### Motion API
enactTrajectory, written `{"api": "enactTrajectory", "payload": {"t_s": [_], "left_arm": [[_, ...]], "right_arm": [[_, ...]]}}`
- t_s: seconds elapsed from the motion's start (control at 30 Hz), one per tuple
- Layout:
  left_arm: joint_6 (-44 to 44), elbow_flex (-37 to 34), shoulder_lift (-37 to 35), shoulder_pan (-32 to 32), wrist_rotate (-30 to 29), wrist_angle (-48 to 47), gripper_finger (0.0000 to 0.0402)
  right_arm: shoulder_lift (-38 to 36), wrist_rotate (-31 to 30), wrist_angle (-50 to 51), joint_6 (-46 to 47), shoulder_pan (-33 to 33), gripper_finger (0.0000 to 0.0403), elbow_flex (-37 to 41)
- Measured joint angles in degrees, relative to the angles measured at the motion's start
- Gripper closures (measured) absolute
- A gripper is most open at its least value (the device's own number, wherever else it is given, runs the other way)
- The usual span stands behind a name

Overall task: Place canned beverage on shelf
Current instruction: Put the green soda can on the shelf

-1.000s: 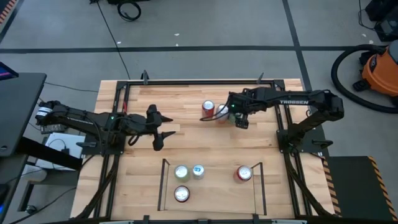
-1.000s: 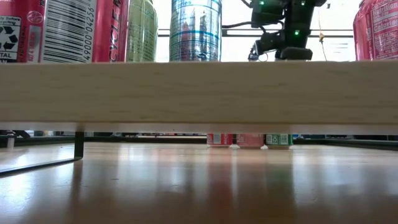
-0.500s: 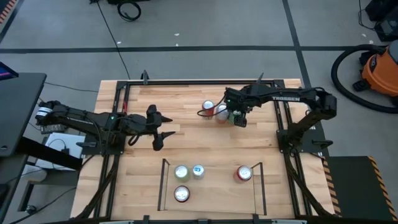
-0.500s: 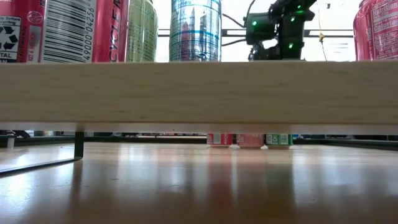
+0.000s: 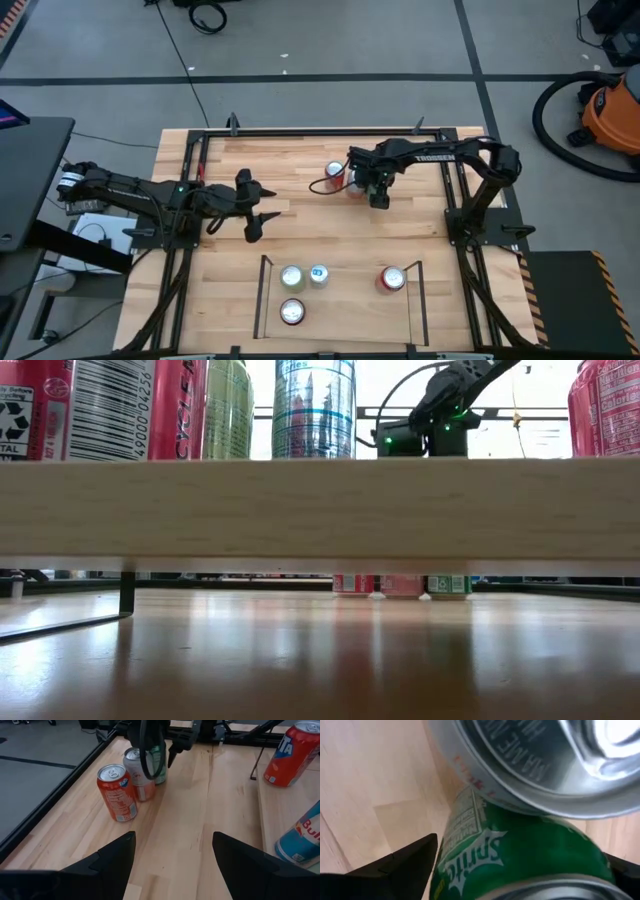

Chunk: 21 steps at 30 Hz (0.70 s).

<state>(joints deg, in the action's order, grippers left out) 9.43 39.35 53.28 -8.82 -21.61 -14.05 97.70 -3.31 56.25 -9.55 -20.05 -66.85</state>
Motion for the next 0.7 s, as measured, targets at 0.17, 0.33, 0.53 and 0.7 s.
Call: {"api": "enactTrajectory", "payload": {"t_s": [0.17,0.33,0.53,0.7], "left_arm": [[0.0,0.0,0.0,0.02,-0.02,-0.24,0.0127],[0.0,0.0,0.0,0.02,-0.02,-0.32,0.0127],[0.0,0.0,0.0,0.02,-0.02,-0.32,0.0127],[0.0,0.0,0.0,0.02,-0.02,-0.3,0.0127]], "right_arm": [[-0.3,-0.51,-0.07,-1.16,0.0,0.0054,-0.01],[-2.39,0.22,3.31,-0.63,0.59,0.0074,-0.87],[-4.51,0.2,7.77,11.14,3.09,0.0061,-6.11],[-4.62,-0.74,10.73,27.96,5.29,0.006,-10.14]]}}
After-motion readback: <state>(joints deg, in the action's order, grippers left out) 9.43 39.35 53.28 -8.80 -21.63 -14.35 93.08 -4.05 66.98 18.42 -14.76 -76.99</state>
